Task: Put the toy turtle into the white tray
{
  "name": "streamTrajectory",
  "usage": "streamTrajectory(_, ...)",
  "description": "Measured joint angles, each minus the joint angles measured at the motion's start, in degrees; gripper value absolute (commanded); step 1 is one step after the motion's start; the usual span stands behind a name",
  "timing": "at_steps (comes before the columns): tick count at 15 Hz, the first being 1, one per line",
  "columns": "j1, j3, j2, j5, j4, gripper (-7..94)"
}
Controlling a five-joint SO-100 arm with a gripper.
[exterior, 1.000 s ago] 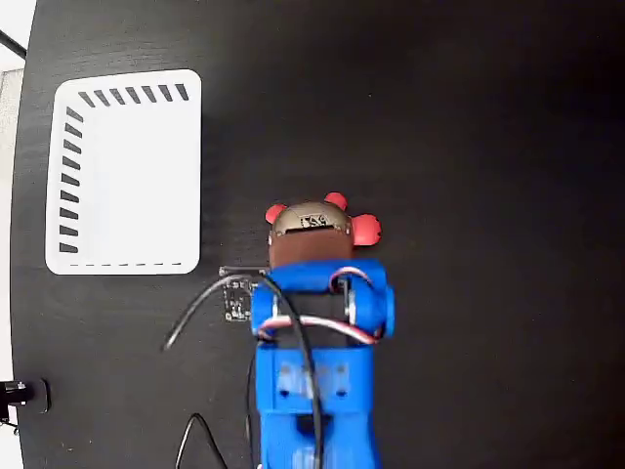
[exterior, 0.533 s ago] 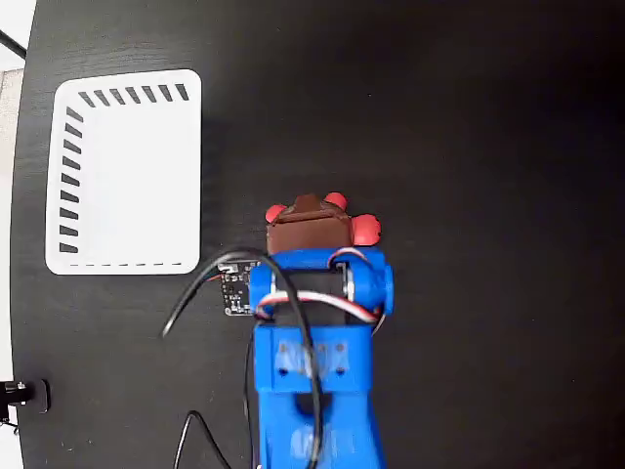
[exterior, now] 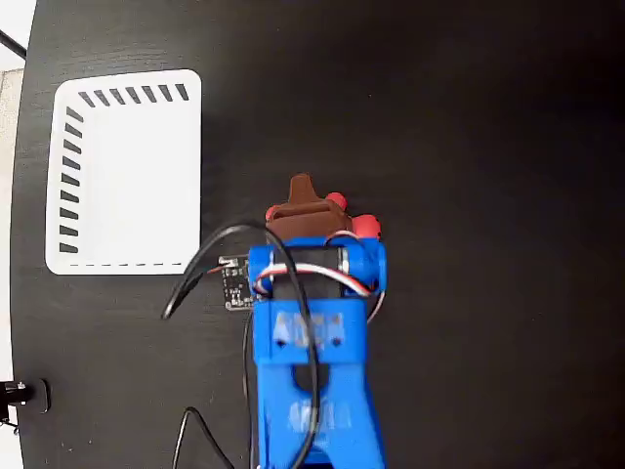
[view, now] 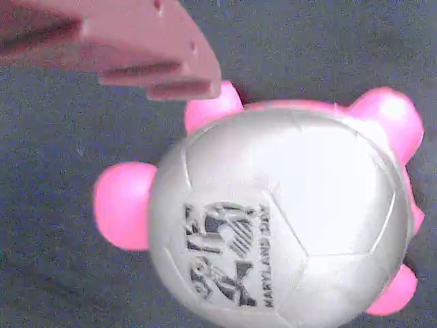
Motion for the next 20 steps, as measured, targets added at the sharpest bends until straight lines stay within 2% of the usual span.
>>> streamTrajectory(16,0.70,12.74,-5.54,-1.93,-17.75,62)
streamTrajectory(18,1.93,12.74,-6.50,-1.93,-18.54,54)
streamTrajectory(20,1.67,12.74,-6.68,-1.85,-18.90,37)
